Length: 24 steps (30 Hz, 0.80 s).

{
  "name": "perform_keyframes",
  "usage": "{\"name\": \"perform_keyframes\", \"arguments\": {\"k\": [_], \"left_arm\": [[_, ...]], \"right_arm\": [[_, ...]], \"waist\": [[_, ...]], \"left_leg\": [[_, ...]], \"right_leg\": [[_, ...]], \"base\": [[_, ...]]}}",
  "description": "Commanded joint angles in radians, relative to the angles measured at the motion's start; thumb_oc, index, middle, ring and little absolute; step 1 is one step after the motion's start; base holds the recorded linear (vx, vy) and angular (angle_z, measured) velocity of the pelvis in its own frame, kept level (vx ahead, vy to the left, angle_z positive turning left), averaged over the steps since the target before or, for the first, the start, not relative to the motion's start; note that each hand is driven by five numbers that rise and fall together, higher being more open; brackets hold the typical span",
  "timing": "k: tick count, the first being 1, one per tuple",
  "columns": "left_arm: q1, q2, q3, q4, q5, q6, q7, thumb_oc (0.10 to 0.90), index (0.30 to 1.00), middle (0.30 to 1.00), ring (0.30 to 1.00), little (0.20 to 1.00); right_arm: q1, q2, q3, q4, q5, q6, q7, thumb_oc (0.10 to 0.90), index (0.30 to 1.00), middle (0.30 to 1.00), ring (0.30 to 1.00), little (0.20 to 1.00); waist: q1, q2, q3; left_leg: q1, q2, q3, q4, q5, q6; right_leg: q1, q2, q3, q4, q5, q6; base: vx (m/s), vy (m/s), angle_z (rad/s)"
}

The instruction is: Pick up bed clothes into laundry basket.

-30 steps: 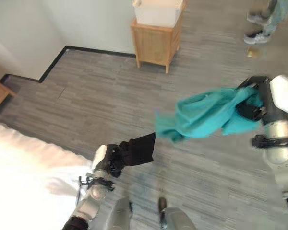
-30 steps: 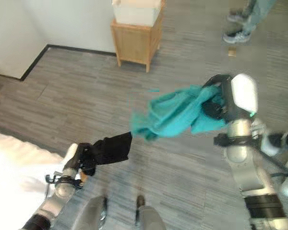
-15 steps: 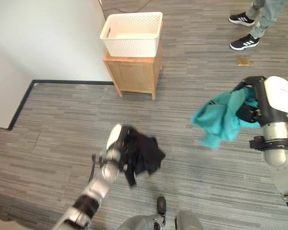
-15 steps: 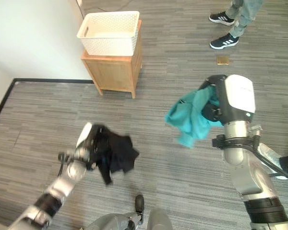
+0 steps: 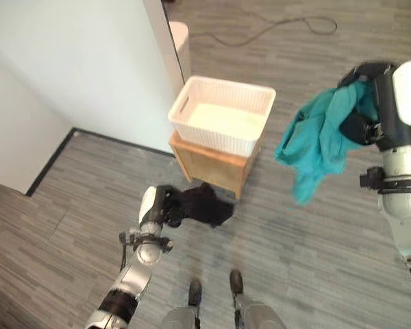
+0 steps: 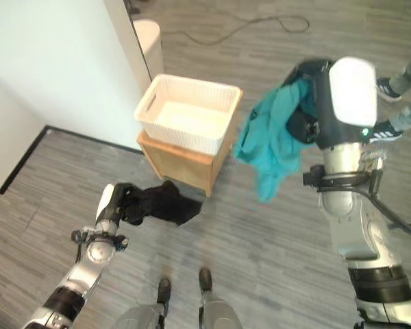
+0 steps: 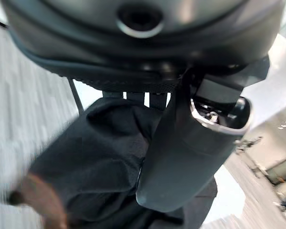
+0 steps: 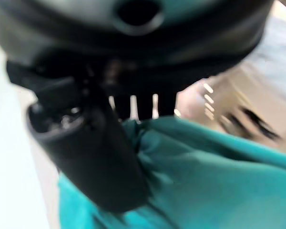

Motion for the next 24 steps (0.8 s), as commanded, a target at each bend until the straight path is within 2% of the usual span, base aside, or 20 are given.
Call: {"name": "perform_keyframes", "arguments": {"k": [1, 2, 3, 4, 5, 6, 7, 8, 9, 10, 11, 12, 14, 17, 18, 24], "left_arm": [[-0.028, 0.054, -0.035, -0.051, -0.018, -0.097, 0.044, 0.4, 0.3, 0.3, 0.3, 0.3], [-0.021, 0.056, -0.031, -0.052, -0.024, -0.099, 0.039, 0.4, 0.3, 0.3, 0.3, 0.3], [-0.015, 0.057, -0.03, -0.057, -0.032, -0.1, 0.033, 0.4, 0.3, 0.3, 0.3, 0.3], [-0.015, 0.057, -0.029, -0.057, -0.032, -0.1, 0.032, 0.4, 0.3, 0.3, 0.3, 0.3], [0.003, 0.064, -0.03, -0.06, -0.043, -0.097, 0.027, 0.4, 0.3, 0.3, 0.3, 0.3], [0.015, 0.064, -0.03, -0.063, -0.048, -0.095, 0.018, 0.4, 0.3, 0.3, 0.3, 0.3], [0.022, 0.067, -0.035, -0.072, -0.057, -0.091, 0.01, 0.4, 0.3, 0.3, 0.3, 0.3], [0.027, 0.065, -0.036, -0.08, -0.067, -0.094, 0.0, 0.4, 0.3, 0.3, 0.3, 0.3], [0.036, 0.069, -0.048, -0.081, -0.06, -0.084, 0.011, 0.4, 0.3, 0.3, 0.3, 0.3], [0.036, 0.074, -0.062, -0.059, -0.066, -0.087, 0.0, 0.4, 0.3, 0.3, 0.3, 0.3], [0.03, 0.076, -0.062, -0.055, -0.057, -0.076, -0.021, 0.4, 0.3, 0.3, 0.3, 0.3], [0.011, 0.072, -0.073, -0.044, -0.066, -0.083, -0.016, 0.4, 0.3, 0.3, 0.3, 0.3], [-0.009, 0.065, -0.103, -0.035, -0.075, -0.091, -0.011, 0.4, 0.3, 0.3, 0.3, 0.3], [-0.013, 0.071, -0.123, -0.038, -0.089, -0.1, -0.021, 0.4, 0.3, 0.3, 0.3, 0.3], [-0.013, 0.073, -0.123, -0.037, -0.094, -0.1, -0.025, 0.4, 0.3, 0.3, 0.3, 0.3], [0.004, 0.073, -0.143, -0.026, -0.108, -0.103, -0.047, 0.4, 0.3, 0.3, 0.3, 0.3]], "right_arm": [[-0.17, -0.102, -0.037, -0.092, -0.007, -0.08, -0.137, 0.4, 0.3, 0.3, 0.3, 0.3], [-0.21, -0.139, -0.027, -0.084, 0.001, -0.077, -0.144, 0.4, 0.3, 0.3, 0.3, 0.3], [-0.24, -0.165, -0.016, -0.072, 0.011, -0.071, -0.151, 0.4, 0.3, 0.3, 0.3, 0.3], [-0.241, -0.165, -0.014, -0.072, 0.011, -0.071, -0.151, 0.4, 0.3, 0.3, 0.3, 0.3], [-0.278, -0.203, 0.016, -0.029, 0.008, -0.046, -0.176, 0.4, 0.3, 0.3, 0.3, 0.3], [-0.274, -0.23, 0.015, 0.0, 0.0, -0.025, -0.167, 0.4, 0.3, 0.3, 0.3, 0.3], [-0.287, -0.268, 0.026, 0.027, 0.002, -0.01, -0.161, 0.4, 0.3, 0.3, 0.3, 0.3], [-0.301, -0.294, 0.035, 0.04, 0.009, -0.007, -0.163, 0.4, 0.3, 0.3, 0.3, 0.3], [-0.282, -0.324, 0.049, 0.063, -0.013, -0.011, -0.21, 0.4, 0.3, 0.3, 0.3, 0.3], [-0.291, -0.336, 0.06, 0.131, -0.02, 0.042, -0.18, 0.4, 0.3, 0.3, 0.3, 0.3], [-0.281, -0.337, 0.06, 0.139, -0.031, 0.056, -0.119, 0.4, 0.3, 0.3, 0.3, 0.3], [-0.312, -0.351, 0.069, 0.133, -0.008, 0.046, -0.133, 0.4, 0.3, 0.3, 0.3, 0.3], [-0.335, -0.322, 0.096, 0.194, 0.022, 0.046, -0.163, 0.4, 0.3, 0.3, 0.3, 0.3], [-0.412, -0.323, 0.199, 0.306, 0.04, 0.067, -0.132, 0.4, 0.3, 0.3, 0.3, 0.3], [-0.468, -0.325, 0.263, 0.346, 0.039, 0.074, -0.118, 0.4, 0.3, 0.3, 0.3, 0.3], [-0.551, -0.247, 0.392, 0.418, 0.056, 0.072, -0.064, 0.4, 0.3, 0.3, 0.3, 0.3]], "waist": [[0.029, -0.075, -0.188], [0.032, -0.086, -0.181], [0.028, -0.102, -0.171], [0.027, -0.099, -0.174], [0.041, -0.148, -0.152], [0.038, -0.156, -0.152], [0.041, -0.149, -0.159], [0.04, -0.137, -0.17], [0.037, -0.112, -0.182], [0.04, -0.106, -0.19], [0.032, -0.097, -0.195], [0.02, -0.087, -0.201], [0.01, -0.078, -0.221], [0.01, -0.077, -0.229], [0.01, -0.077, -0.232], [0.026, -0.082, -0.231]], "left_leg": [[0.114, -0.016, -0.016, 0.009, -0.082, 0.061], [0.085, -0.02, -0.006, 0.102, -0.061, 0.05], [0.042, -0.022, 0.031, 0.218, -0.065, 0.047], [0.045, -0.02, 0.031, 0.22, -0.077, 0.048], [-0.019, 0.0, 0.114, 0.425, -0.095, 0.07], [-0.034, 0.006, 0.145, 0.437, -0.118, 0.08], [-0.032, 0.013, 0.165, 0.384, -0.139, 0.085], [-0.008, 0.018, 0.174, 0.271, -0.162, 0.09], [0.02, 0.027, 0.175, 0.16, -0.148, 0.091], [0.064, 0.013, 0.159, 0.083, -0.148, 0.093], [0.081, 0.009, 0.142, 0.029, -0.145, 0.093], [0.113, 0.008, 0.141, -0.038, -0.128, 0.09], [0.132, 0.001, 0.151, -0.074, -0.115, 0.085], [0.125, -0.002, 0.149, -0.075, -0.104, 0.08], [0.123, -0.003, 0.149, -0.075, -0.103, 0.08], [0.105, -0.009, 0.14, -0.075, -0.101, 0.081]], "right_leg": [[-0.075, -0.064, 0.071, 0.046, -0.069, 0.176], [-0.067, -0.071, 0.056, 0.05, -0.072, 0.171], [-0.059, -0.084, 0.037, 0.054, -0.079, 0.164], [-0.054, -0.083, 0.036, 0.051, -0.088, 0.165], [-0.024, -0.11, 0.012, 0.061, -0.104, 0.148], [-0.014, -0.111, 0.007, 0.067, -0.113, 0.144], [-0.016, -0.102, 0.006, 0.079, -0.128, 0.146], [-0.02, -0.092, 0.007, 0.09, -0.144, 0.151], [-0.025, -0.075, 0.004, 0.128, -0.173, 0.154], [-0.038, -0.069, 0.003, 0.148, -0.185, 0.16], [-0.048, -0.064, 0.001, 0.163, -0.178, 0.161], [-0.057, -0.061, -0.007, 0.168, -0.181, 0.161], [-0.045, -0.072, -0.023, 0.144, -0.173, 0.163], [-0.019, -0.087, -0.036, 0.101, -0.161, 0.167], [-0.011, -0.09, -0.036, 0.087, -0.155, 0.169], [0.008, -0.1, -0.038, 0.031, -0.132, 0.18]], "base": [[-0.05, -0.161, -0.23], [-0.08, -0.176, -0.25], [-0.02, -0.11, -0.21], [-0.09, -0.242, 0.08], [-0.06, -0.234, 0.3], [-0.09, -0.226, 0.37], [0.03, -0.018, 0.3], [0.14, 0.068, 0.4], [0.12, 0.041, 0.64], [0.09, 0.018, 0.87], [0.01, -0.001, 0.8], [0.05, 0.035, 0.56], [0.08, 0.041, 0.25], [0.08, 0.017, 0.09], [0.06, 0.006, 0.15], [0.07, 0.005, 0.06]]}}
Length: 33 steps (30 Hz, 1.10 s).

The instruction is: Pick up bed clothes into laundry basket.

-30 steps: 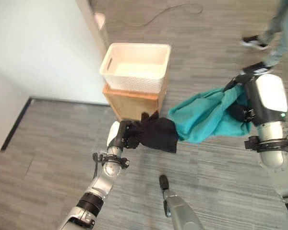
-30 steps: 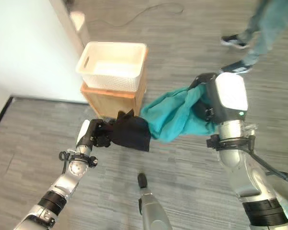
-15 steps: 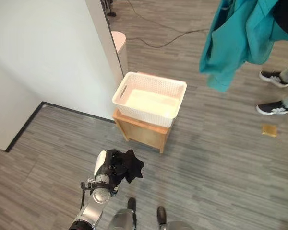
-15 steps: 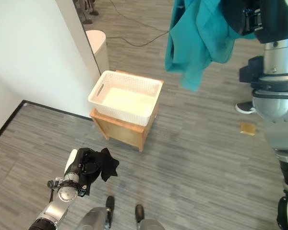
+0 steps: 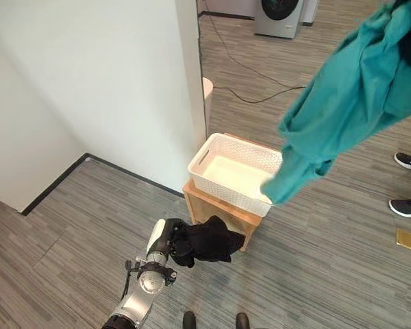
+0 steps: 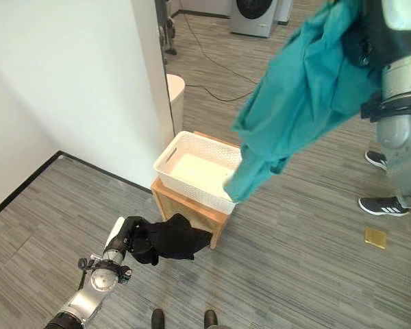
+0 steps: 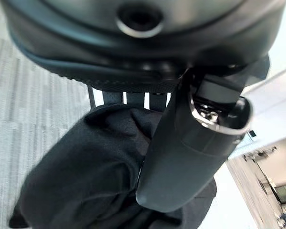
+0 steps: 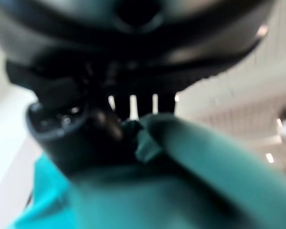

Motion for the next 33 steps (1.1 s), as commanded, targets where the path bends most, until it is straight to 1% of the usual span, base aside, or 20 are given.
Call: {"name": "perform_keyframes", "arguments": {"k": [1, 3, 4, 6, 9, 13, 17, 19, 23, 24, 27, 28, 31, 33], "left_arm": [[-0.042, 0.038, -0.014, -0.067, -0.012, -0.1, 0.002, 0.4, 0.3, 0.3, 0.3, 0.3], [-0.038, 0.037, -0.021, -0.059, -0.015, -0.1, -0.003, 0.4, 0.3, 0.3, 0.3, 0.3], [-0.033, 0.038, -0.025, -0.058, -0.025, -0.1, -0.008, 0.4, 0.3, 0.3, 0.3, 0.3], [-0.032, 0.037, -0.026, -0.059, -0.027, -0.1, -0.01, 0.4, 0.3, 0.3, 0.3, 0.3], [-0.027, 0.03, -0.03, -0.048, -0.031, -0.1, -0.018, 0.4, 0.3, 0.3, 0.3, 0.3], [-0.022, 0.025, -0.038, -0.026, -0.034, -0.101, -0.023, 0.4, 0.3, 0.3, 0.3, 0.3], [-0.013, 0.024, -0.039, -0.021, -0.038, -0.104, -0.027, 0.4, 0.3, 0.3, 0.3, 0.3], [0.0, 0.021, -0.034, -0.007, -0.046, -0.107, -0.035, 0.4, 0.3, 0.3, 0.3, 0.3], [0.004, 0.024, -0.033, 0.011, -0.061, -0.111, -0.029, 0.4, 0.3, 0.3, 0.3, 0.3], [0.004, 0.024, -0.032, 0.011, -0.061, -0.112, -0.029, 0.4, 0.3, 0.3, 0.3, 0.3], [0.007, 0.027, -0.028, 0.017, -0.081, -0.117, -0.021, 0.4, 0.3, 0.3, 0.3, 0.3], [0.007, 0.02, -0.029, 0.033, -0.085, -0.117, -0.017, 0.4, 0.3, 0.3, 0.3, 0.3], [-0.019, 0.007, -0.036, 0.068, -0.095, -0.118, -0.002, 0.4, 0.3, 0.3, 0.3, 0.3], [-0.028, 0.004, -0.04, 0.076, -0.097, -0.121, -0.001, 0.4, 0.3, 0.3, 0.3, 0.3]], "right_arm": [[-0.183, 0.019, -0.004, -0.016, 0.005, 0.003, -0.017, 0.4, 0.3, 0.3, 0.3, 0.3], [-0.208, 0.045, 0.034, 0.012, -0.013, 0.008, -0.005, 0.4, 0.3, 0.3, 0.3, 0.3], [-0.241, 0.062, 0.068, 0.053, -0.022, 0.021, -0.002, 0.4, 0.3, 0.3, 0.3, 0.3], [-0.264, 0.074, 0.085, 0.077, -0.017, 0.02, -0.009, 0.4, 0.3, 0.3, 0.3, 0.3], [-0.266, 0.1, 0.072, 0.101, -0.001, 0.028, -0.021, 0.4, 0.3, 0.3, 0.3, 0.3], [-0.29, 0.102, 0.084, 0.136, -0.017, 0.038, -0.028, 0.4, 0.3, 0.3, 0.3, 0.3], [-0.346, 0.102, 0.131, 0.195, -0.028, 0.045, -0.041, 0.4, 0.3, 0.3, 0.3, 0.3], [-0.361, 0.086, 0.152, 0.219, -0.052, 0.054, -0.041, 0.4, 0.3, 0.3, 0.3, 0.3], [-0.37, 0.106, 0.173, 0.286, -0.054, 0.06, -0.05, 0.4, 0.3, 0.3, 0.3, 0.3], [-0.372, 0.107, 0.175, 0.287, -0.054, 0.06, -0.05, 0.4, 0.3, 0.3, 0.3, 0.3], [-0.417, 0.131, 0.224, 0.371, -0.05, 0.066, -0.054, 0.4, 0.3, 0.3, 0.3, 0.3], [-0.428, 0.138, 0.226, 0.391, -0.039, 0.066, -0.065, 0.4, 0.3, 0.3, 0.3, 0.3], [-0.471, 0.151, 0.225, 0.406, -0.012, 0.074, -0.094, 0.4, 0.3, 0.3, 0.3, 0.3], [-0.511, 0.143, 0.229, 0.415, -0.004, 0.077, -0.112, 0.4, 0.3, 0.3, 0.3, 0.3]], "waist": [[0.05, -0.057, -0.096], [0.057, -0.06, -0.094], [0.065, -0.064, -0.092], [0.065, -0.062, -0.09], [0.071, -0.063, -0.083], [0.08, -0.066, -0.08], [0.089, -0.069, -0.077], [0.095, -0.069, -0.065], [0.109, -0.07, -0.04], [0.109, -0.07, -0.042], [0.129, -0.08, -0.025], [0.133, -0.081, -0.022], [0.148, -0.087, 0.002], [0.167, -0.093, 0.012]], "left_leg": [[-0.001, -0.006, 0.016, 0.002, -0.136, -0.004], [-0.007, -0.007, 0.012, 0.002, -0.136, -0.003], [-0.013, -0.008, 0.01, 0.002, -0.134, -0.004], [-0.017, -0.01, 0.009, 0.002, -0.133, -0.004], [-0.031, -0.013, 0.002, 0.002, -0.13, -0.005], [-0.049, -0.016, -0.007, 0.002, -0.126, -0.006], [-0.063, -0.018, -0.006, 0.002, -0.122, -0.007], [-0.089, -0.02, -0.008, 0.002, -0.117, -0.007], [-0.14, -0.025, -0.01, 0.002, -0.105, -0.004], [-0.142, -0.025, -0.01, 0.002, -0.105, -0.004], [-0.194, -0.027, -0.004, 0.002, -0.094, -0.004], [-0.206, -0.027, -0.004, 0.002, -0.09, -0.004], [-0.236, -0.031, -0.017, 0.002, -0.082, -0.004], [-0.241, -0.037, -0.033, 0.002, -0.082, -0.002]], "right_leg": [[-0.038, -0.034, 0.024, 0.032, -0.058, 0.098], [-0.037, -0.035, 0.024, 0.028, -0.056, 0.098], [-0.04, -0.035, 0.022, 0.026, -0.056, 0.098], [-0.043, -0.035, 0.02, 0.025, -0.055, 0.098], [-0.048, -0.037, 0.01, 0.015, -0.05, 0.102], [-0.057, -0.044, 0.002, 0.007, -0.045, 0.107], [-0.068, -0.046, -0.001, 0.004, -0.043, 0.113], [-0.092, -0.05, -0.002, 0.003, -0.037, 0.117], [-0.147, -0.048, 0.006, 0.003, -0.026, 0.121], [-0.148, -0.048, 0.007, 0.003, -0.025, 0.121], [-0.203, -0.044, 0.009, 0.003, -0.015, 0.126], [-0.214, -0.044, 0.008, 0.003, -0.014, 0.127], [-0.233, -0.045, 0.001, 0.003, -0.018, 0.127], [-0.226, -0.049, -0.007, 0.003, -0.023, 0.129]], "base": [[0.09, 0.014, 0.08], [0.09, 0.014, 0.11], [0.06, 0.012, 0.11], [0.05, 0.012, 0.08], [0.05, 0.0, 0.13], [0.06, 0.005, 0.15], [0.04, 0.008, 0.04], [0.05, 0.015, 0.06], [-0.03, 0.014, 0.03], [-0.04, 0.019, 0.0], [0.0, 0.042, -0.01], [0.02, 0.076, -0.09], [0.0, 0.06, 0.0], [0.03, 0.047, 0.23]]}}
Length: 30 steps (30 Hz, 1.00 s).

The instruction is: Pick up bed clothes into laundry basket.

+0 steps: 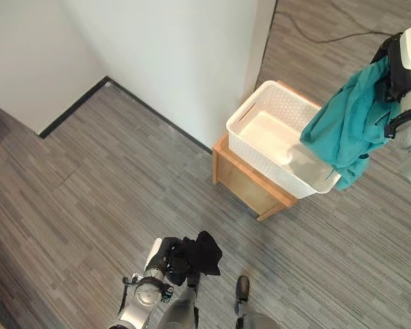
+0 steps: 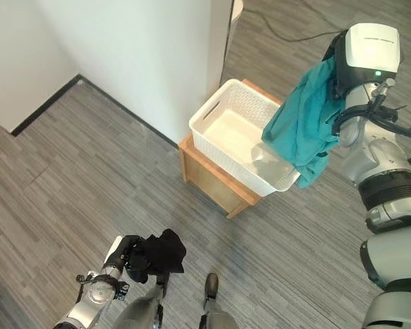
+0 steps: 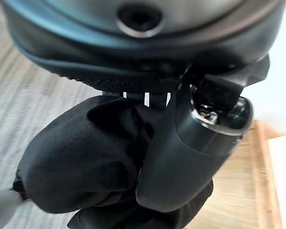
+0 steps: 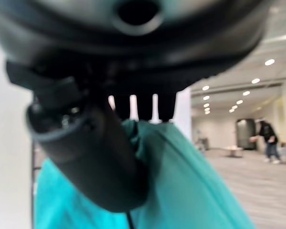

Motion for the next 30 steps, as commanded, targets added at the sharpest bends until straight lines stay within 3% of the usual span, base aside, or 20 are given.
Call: {"name": "perform_keyframes", "arguments": {"k": [1, 7, 13, 18, 23, 27, 30], "left_arm": [[-0.04, 0.038, -0.03, -0.084, -0.014, -0.096, 0.041, 0.4, 0.3, 0.3, 0.3, 0.3], [-0.071, 0.045, -0.03, -0.064, -0.001, -0.093, 0.047, 0.4, 0.3, 0.3, 0.3, 0.3], [-0.111, 0.04, -0.031, -0.043, -0.008, -0.085, 0.058, 0.4, 0.3, 0.3, 0.3, 0.3], [-0.103, 0.009, -0.008, -0.052, -0.01, -0.077, 0.065, 0.4, 0.3, 0.3, 0.3, 0.3], [-0.107, -0.011, 0.001, -0.064, 0.015, -0.059, 0.078, 0.4, 0.3, 0.3, 0.3, 0.3], [-0.108, -0.013, -0.008, -0.075, 0.032, -0.056, 0.079, 0.4, 0.3, 0.3, 0.3, 0.3], [-0.091, 0.003, -0.02, -0.086, 0.035, -0.067, 0.07, 0.4, 0.3, 0.3, 0.3, 0.3]], "right_arm": [[-0.233, -0.056, -0.014, -0.058, 0.007, 0.0, -0.152, 0.4, 0.3, 0.3, 0.3, 0.3], [-0.287, -0.088, -0.019, -0.068, 0.019, 0.004, -0.183, 0.4, 0.3, 0.3, 0.3, 0.3], [-0.27, -0.101, -0.002, -0.068, 0.029, 0.004, -0.176, 0.4, 0.3, 0.3, 0.3, 0.3], [-0.014, -0.025, -0.186, -0.23, -0.022, 0.011, -0.18, 0.4, 0.3, 0.3, 0.3, 0.3], [0.323, 0.124, -0.404, -0.444, -0.103, -0.002, -0.178, 0.4, 0.3, 0.3, 0.3, 0.3], [0.44, 0.179, -0.427, -0.444, -0.154, 0.006, -0.152, 0.4, 0.3, 0.3, 0.3, 0.3], [0.377, 0.113, -0.352, -0.275, -0.167, 0.022, -0.145, 0.4, 0.3, 0.3, 0.3, 0.3]], "waist": [[0.042, -0.076, -0.093], [0.073, -0.1, -0.094], [0.07, -0.113, -0.08], [0.045, -0.087, -0.055], [0.024, -0.067, -0.042], [0.014, -0.06, -0.035], [0.017, -0.054, -0.024]], "left_leg": [[0.03, -0.032, 0.022, 0.001, -0.085, -0.03], [0.048, -0.045, -0.008, 0.001, -0.099, -0.022], [0.029, -0.053, -0.014, 0.001, -0.1, -0.019], [0.019, -0.052, 0.003, 0.001, -0.104, -0.014], [0.022, -0.053, 0.022, 0.001, -0.112, -0.007], [0.024, -0.052, 0.03, 0.001, -0.115, -0.006], [0.017, -0.052, 0.033, 0.001, -0.109, -0.009]], "right_leg": [[0.017, -0.053, 0.059, 0.003, -0.059, 0.105], [0.059, -0.075, 0.026, 0.003, -0.069, 0.114], [0.04, -0.089, 0.013, 0.009, -0.059, 0.117], [0.013, -0.094, 0.039, 0.01, -0.048, 0.119], [0.001, -0.097, 0.062, 0.01, -0.043, 0.121], [-0.006, -0.098, 0.068, 0.012, -0.043, 0.119], [-0.022, -0.096, 0.07, 0.014, -0.035, 0.119]], "base": [[0.05, 0.043, 0.28], [0.05, 0.026, 0.41], [0.01, 0.006, 0.12], [-0.03, 0.04, -0.08], [-0.02, 0.028, -0.19], [-0.02, -0.011, -0.18], [-0.04, -0.033, -0.13]]}}
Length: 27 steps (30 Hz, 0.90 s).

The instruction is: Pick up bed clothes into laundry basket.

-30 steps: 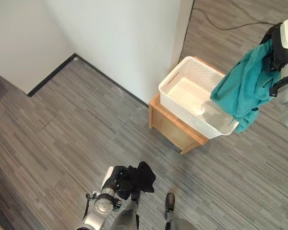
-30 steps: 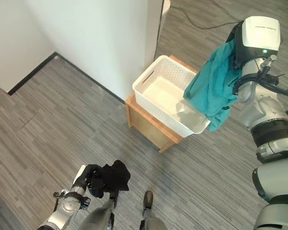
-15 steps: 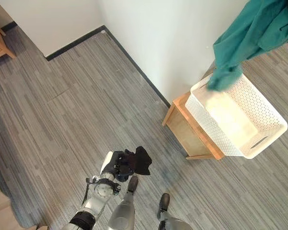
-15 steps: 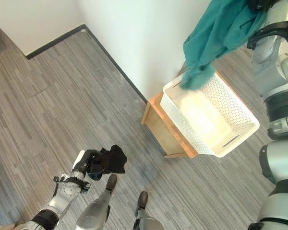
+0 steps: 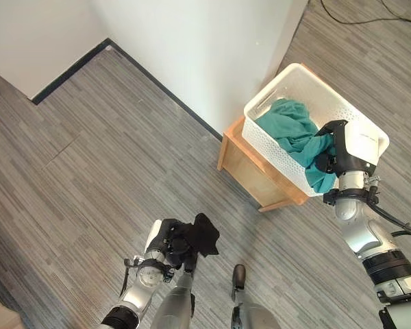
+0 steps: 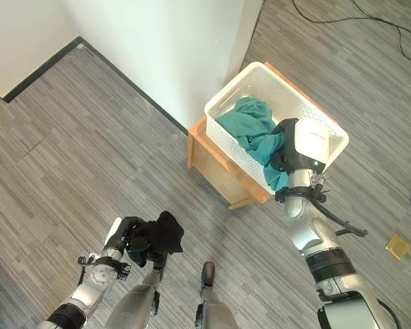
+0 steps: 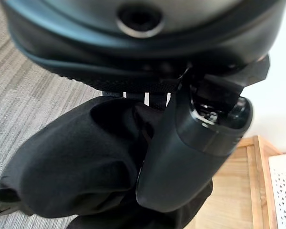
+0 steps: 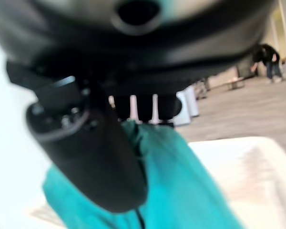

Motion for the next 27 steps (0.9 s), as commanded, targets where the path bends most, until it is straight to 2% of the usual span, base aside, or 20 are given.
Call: {"name": "perform_keyframes", "arguments": {"k": [1, 4, 10, 19, 20, 21, 27], "left_arm": [[0.002, 0.015, -0.035, -0.076, 0.029, -0.067, 0.026, 0.4, 0.3, 0.3, 0.3, 0.3], [0.014, 0.026, -0.043, -0.056, 0.025, -0.076, 0.028, 0.4, 0.3, 0.3, 0.3, 0.3], [0.021, 0.02, -0.04, -0.022, 0.003, -0.084, 0.026, 0.4, 0.3, 0.3, 0.3, 0.3], [-0.002, 0.001, -0.051, 0.012, -0.011, -0.087, 0.029, 0.4, 0.3, 0.3, 0.3, 0.3], [-0.005, 0.003, -0.055, 0.013, -0.01, -0.088, 0.031, 0.4, 0.3, 0.3, 0.3, 0.3], [-0.008, 0.005, -0.055, 0.012, -0.007, -0.088, 0.032, 0.4, 0.3, 0.3, 0.3, 0.3], [-0.034, 0.0, -0.056, 0.012, 0.012, -0.081, 0.052, 0.4, 0.3, 0.3, 0.3, 0.3]], "right_arm": [[-0.294, -0.237, 0.057, 0.106, -0.055, 0.003, -0.057, 0.4, 0.3, 0.3, 0.3, 0.3], [-0.46, -0.305, 0.176, 0.271, -0.017, 0.009, -0.06, 0.4, 0.3, 0.3, 0.3, 0.3], [-0.59, -0.341, 0.263, 0.328, 0.003, 0.01, -0.071, 0.4, 0.3, 0.3, 0.3, 0.3], [-0.572, -0.31, 0.245, 0.337, 0.015, 0.014, -0.076, 0.4, 0.3, 0.3, 0.3, 0.3], [-0.575, -0.31, 0.249, 0.345, 0.005, 0.02, -0.082, 0.676, 0.714, 0.714, 0.714, 0.714], [-0.577, -0.313, 0.253, 0.35, -0.003, 0.023, -0.085, 0.8, 0.9, 0.9, 0.9, 0.9], [-0.579, -0.313, 0.259, 0.38, -0.033, 0.046, -0.098, 0.8, 0.9, 0.9, 0.9, 0.9]], "waist": [[0.031, -0.014, -0.06], [0.04, -0.008, -0.052], [0.041, 0.007, -0.05], [0.05, 0.015, -0.044], [0.051, 0.015, -0.041], [0.051, 0.014, -0.039], [0.047, 0.018, -0.031]], "left_leg": [[0.025, -0.022, 0.036, 0.001, -0.12, -0.026], [0.007, -0.023, 0.046, 0.001, -0.112, -0.03], [-0.015, -0.026, 0.052, 0.001, -0.102, -0.035], [-0.038, -0.029, 0.041, 0.001, -0.093, -0.038], [-0.042, -0.029, 0.039, 0.001, -0.091, -0.039], [-0.046, -0.03, 0.039, 0.001, -0.09, -0.04], [-0.05, -0.029, 0.048, 0.001, -0.092, -0.044]], "right_leg": [[-0.031, -0.061, 0.013, 0.014, -0.019, 0.093], [-0.052, -0.057, 0.02, 0.007, -0.008, 0.097], [-0.076, -0.052, 0.026, 0.003, 0.001, 0.1], [-0.089, -0.052, 0.013, 0.003, 0.0, 0.1], [-0.092, -0.051, 0.012, 0.003, 0.001, 0.099], [-0.094, -0.051, 0.011, 0.004, 0.002, 0.1], [-0.1, -0.05, 0.007, 0.003, 0.005, 0.102]], "base": [[-0.06, -0.013, 0.04], [-0.05, -0.005, 0.01], [-0.01, 0.005, -0.03], [0.0, -0.01, 0.02], [-0.02, -0.019, 0.03], [-0.03, -0.021, 0.08], [-0.02, -0.012, 0.09]]}}
